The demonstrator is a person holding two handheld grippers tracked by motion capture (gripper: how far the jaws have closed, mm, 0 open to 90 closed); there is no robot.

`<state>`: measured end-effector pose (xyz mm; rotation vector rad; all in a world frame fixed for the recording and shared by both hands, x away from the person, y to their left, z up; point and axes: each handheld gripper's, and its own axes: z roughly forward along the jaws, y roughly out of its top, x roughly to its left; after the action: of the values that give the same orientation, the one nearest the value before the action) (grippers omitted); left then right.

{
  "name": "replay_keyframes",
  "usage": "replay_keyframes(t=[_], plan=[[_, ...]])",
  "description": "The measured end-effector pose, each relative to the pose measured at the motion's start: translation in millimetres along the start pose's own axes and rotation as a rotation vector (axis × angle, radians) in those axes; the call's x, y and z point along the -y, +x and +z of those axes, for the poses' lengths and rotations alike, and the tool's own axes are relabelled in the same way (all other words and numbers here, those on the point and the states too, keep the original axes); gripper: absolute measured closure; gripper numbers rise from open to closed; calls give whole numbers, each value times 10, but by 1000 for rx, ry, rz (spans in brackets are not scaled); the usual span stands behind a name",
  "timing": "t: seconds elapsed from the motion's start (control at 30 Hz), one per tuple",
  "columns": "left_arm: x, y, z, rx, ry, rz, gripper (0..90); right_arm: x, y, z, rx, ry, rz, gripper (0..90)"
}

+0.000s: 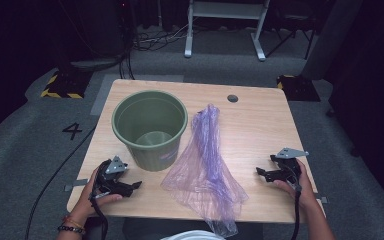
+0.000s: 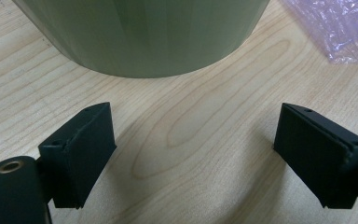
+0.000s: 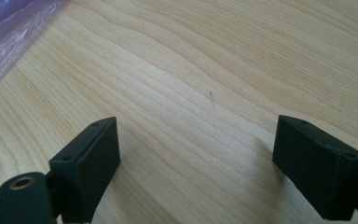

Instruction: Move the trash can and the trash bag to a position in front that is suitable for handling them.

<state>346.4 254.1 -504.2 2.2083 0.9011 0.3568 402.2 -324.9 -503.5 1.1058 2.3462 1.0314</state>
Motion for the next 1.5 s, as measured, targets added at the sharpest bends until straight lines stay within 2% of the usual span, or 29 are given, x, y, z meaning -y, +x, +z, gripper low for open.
replay_keyframes(t=[0.27,0.33,0.4,0.53,0.67,0.77,0.93,1.07,1.17,1.27,1.4,1.5], plan=[[-1,0,1,0,0,-1,119,-11,6,-2,1,8,9,161],[-1,1,2,1,-1,-1,119,-27,1,-9,-31,-5,27,186],[-1,2,2,0,-1,-1,119,-62,23,-40,-65,-44,23,211],[-1,2,1,0,0,0,119,-174,160,-127,-112,-115,-18,243],[-1,2,2,0,-1,-1,119,-306,399,-193,-159,-172,-99,316],[-3,5,3,-1,-1,2,119,-376,544,-191,-203,-189,-153,387],[-4,6,5,0,-1,1,119,-465,818,-118,-274,-172,-259,503],[-4,6,5,0,-1,1,119,-504,994,-35,-351,-154,-331,546],[-4,6,5,0,-1,1,119,-516,1068,33,-393,-141,-351,549],[-4,6,5,0,-1,1,118,-510,1138,113,-412,-109,-378,532],[-4,6,5,0,-1,1,119,-482,1200,226,-424,-59,-388,507],[-4,6,5,0,-1,1,119,-463,1225,285,-416,-28,-398,497]])
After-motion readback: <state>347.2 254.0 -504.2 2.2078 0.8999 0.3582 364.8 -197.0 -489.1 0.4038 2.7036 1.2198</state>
